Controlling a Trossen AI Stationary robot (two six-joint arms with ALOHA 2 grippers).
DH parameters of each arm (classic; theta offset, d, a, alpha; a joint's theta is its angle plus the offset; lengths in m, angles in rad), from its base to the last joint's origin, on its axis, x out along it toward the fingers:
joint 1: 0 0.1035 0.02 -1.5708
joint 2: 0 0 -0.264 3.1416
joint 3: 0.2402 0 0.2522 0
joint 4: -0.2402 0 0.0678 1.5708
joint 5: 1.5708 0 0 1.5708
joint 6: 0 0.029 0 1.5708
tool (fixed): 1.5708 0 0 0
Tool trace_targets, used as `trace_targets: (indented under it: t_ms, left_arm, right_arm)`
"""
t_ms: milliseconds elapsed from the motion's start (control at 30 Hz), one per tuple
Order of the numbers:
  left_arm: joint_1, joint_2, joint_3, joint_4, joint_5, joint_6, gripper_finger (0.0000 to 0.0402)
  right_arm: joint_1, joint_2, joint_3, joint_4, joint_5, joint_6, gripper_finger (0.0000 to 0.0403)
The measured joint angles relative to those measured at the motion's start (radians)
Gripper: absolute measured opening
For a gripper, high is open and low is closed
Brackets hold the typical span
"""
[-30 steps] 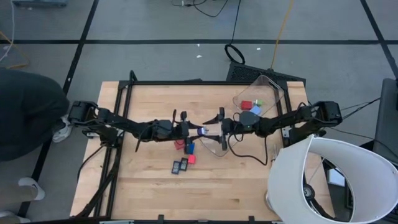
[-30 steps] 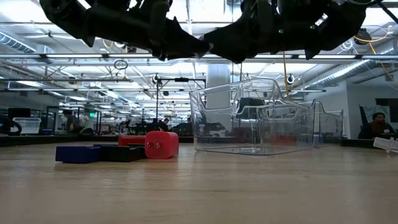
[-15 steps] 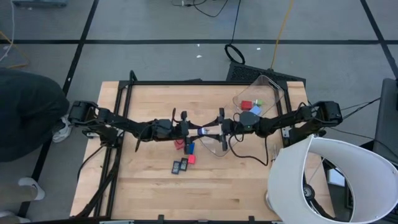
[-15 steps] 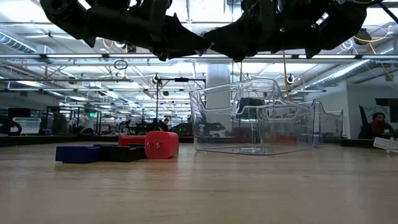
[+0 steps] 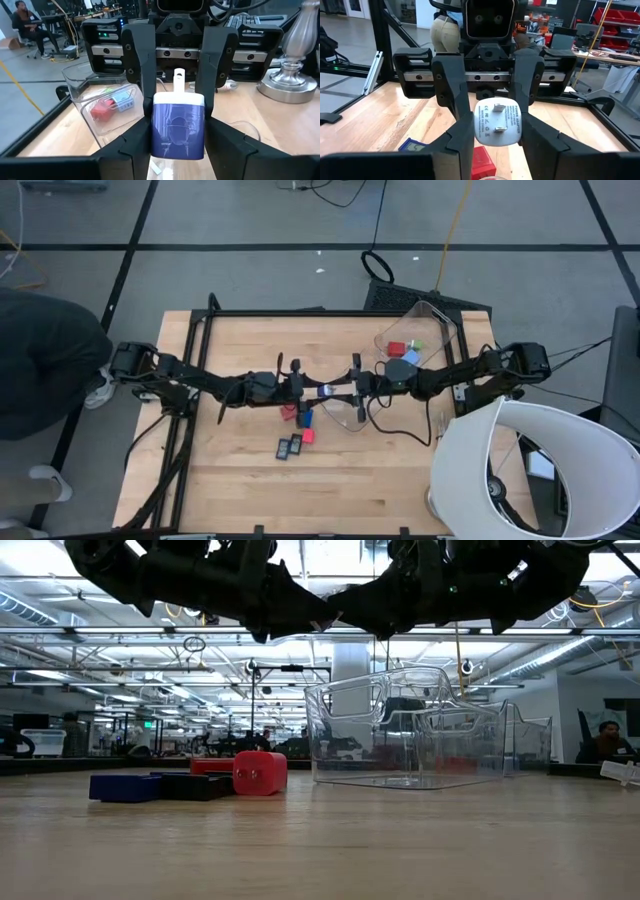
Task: Pick & Place Office items
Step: Put the purple charger adapter into the right transparent bin
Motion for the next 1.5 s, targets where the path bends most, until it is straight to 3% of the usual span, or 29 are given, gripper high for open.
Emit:
trace_targets:
  t_ms: [133, 467, 633, 800, 933, 1100, 1233, 1500]
  left_arm:
    - [-0.004, 0.0, 0.0, -0.003, -0.009, -0.012, 0.0187]
    - [-0.011, 0.0, 0.0, -0.001, -0.034, 0.052, 0.0301]
    - [-0.027, -0.034, 0.002, 0.002, -0.029, 0.088, 0.0326]
    - [-0.028, -0.119, 0.002, -0.108, -0.033, 0.089, 0.0333]
    - [-0.029, -0.198, 0.002, -0.261, -0.051, 0.076, 0.0333]
    - [-0.026, -0.26, 0.001, -0.393, -0.06, 0.011, 0.0333]
    - [-0.026, -0.263, 0.001, -0.416, -0.059, -0.037, 0.0333]
    - [-0.026, -0.263, 0.001, -0.42, -0.056, -0.053, 0.0333]
  right_arm:
    - [0.0, 0.0, 0.0, -0.004, 0.002, -0.002, 0.0122]
    - [0.0, 0.0, 0.0, -0.02, 0.003, -0.004, 0.0122]
    - [-0.02, 0.001, -0.003, -0.049, 0.015, -0.002, 0.0122]
    - [-0.044, -0.049, -0.003, -0.128, 0.031, 0.005, 0.0122]
    - [-0.046, -0.144, -0.003, -0.26, 0.144, -0.009, 0.0122]
    - [-0.047, -0.275, -0.003, -0.49, 0.381, -0.022, 0.0122]
    - [-0.049, -0.352, -0.003, -0.656, 0.592, -0.001, 0.0122]
    - [-0.132, -0.437, -0.003, -0.91, 0.843, 0.175, 0.0122]
